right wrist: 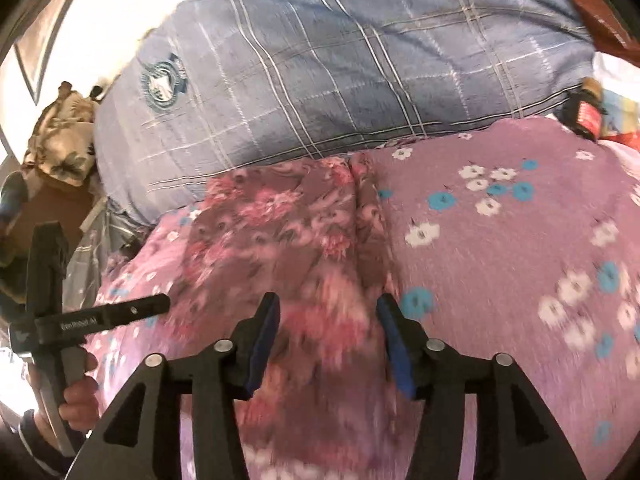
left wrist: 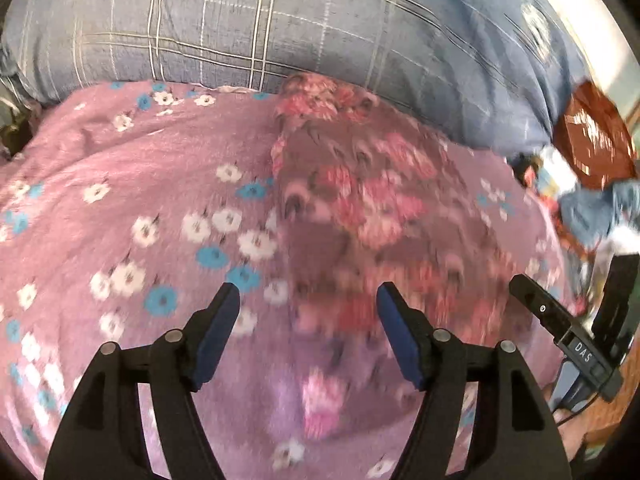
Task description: Fold small clothes
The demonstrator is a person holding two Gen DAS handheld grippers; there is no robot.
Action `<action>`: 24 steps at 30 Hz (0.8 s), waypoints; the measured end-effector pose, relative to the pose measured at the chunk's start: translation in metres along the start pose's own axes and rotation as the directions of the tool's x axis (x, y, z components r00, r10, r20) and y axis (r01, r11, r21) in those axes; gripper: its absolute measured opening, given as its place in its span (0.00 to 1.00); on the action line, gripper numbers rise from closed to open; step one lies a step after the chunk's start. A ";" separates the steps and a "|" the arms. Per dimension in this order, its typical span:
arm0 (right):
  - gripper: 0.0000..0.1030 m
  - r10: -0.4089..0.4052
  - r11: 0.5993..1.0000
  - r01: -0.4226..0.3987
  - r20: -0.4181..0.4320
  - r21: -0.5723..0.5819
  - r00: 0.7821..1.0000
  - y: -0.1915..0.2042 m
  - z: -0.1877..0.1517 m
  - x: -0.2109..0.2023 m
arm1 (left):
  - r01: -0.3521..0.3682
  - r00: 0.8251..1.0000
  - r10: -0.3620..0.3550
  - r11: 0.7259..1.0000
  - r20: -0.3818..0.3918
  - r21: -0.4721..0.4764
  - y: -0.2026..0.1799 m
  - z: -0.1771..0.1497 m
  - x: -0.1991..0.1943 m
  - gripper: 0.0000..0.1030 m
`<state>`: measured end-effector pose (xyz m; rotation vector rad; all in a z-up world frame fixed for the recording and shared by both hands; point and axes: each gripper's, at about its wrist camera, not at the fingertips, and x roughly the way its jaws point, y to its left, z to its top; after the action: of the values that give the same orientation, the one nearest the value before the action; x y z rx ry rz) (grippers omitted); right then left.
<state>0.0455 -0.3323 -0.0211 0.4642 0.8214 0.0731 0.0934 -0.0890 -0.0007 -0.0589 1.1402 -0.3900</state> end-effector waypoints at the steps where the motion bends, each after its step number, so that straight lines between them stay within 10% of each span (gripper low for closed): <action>1: 0.58 -0.003 1.000 0.003 -0.008 -0.001 1.000 -0.004 -0.007 -0.001 | -0.002 1.000 0.003 1.000 -0.014 0.016 -0.003 -0.009 0.006 0.73; 6: 0.62 -0.159 0.977 0.151 -0.039 -0.151 0.987 0.007 -0.046 0.017 | -0.086 0.995 0.091 0.988 -0.033 0.125 -0.018 -0.033 0.024 0.77; 8: 0.63 -0.187 0.967 0.173 -0.060 -0.186 0.981 0.016 -0.040 0.014 | -0.015 0.998 0.022 0.992 -0.059 0.127 -0.016 -0.029 0.015 0.76; 13: 0.81 -0.011 0.999 0.011 0.013 0.043 1.000 -0.015 -0.002 -0.014 | 0.184 0.981 -0.189 0.980 -0.053 -0.080 0.023 0.000 0.003 0.77; 19: 0.83 0.093 0.985 -0.082 -0.072 0.150 0.993 -0.036 0.026 0.037 | 0.240 0.950 -0.278 0.941 -0.141 -0.240 0.037 0.018 0.037 0.77; 24: 0.83 0.358 0.926 -0.341 -0.090 0.164 0.929 -0.026 0.029 0.067 | 0.292 0.932 -0.327 0.933 -0.156 -0.210 0.020 0.035 0.053 0.81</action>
<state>0.1096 -0.3505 -0.0613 0.7487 0.8563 0.3775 0.1493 -0.0934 -0.0372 -0.3764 1.3574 -0.5801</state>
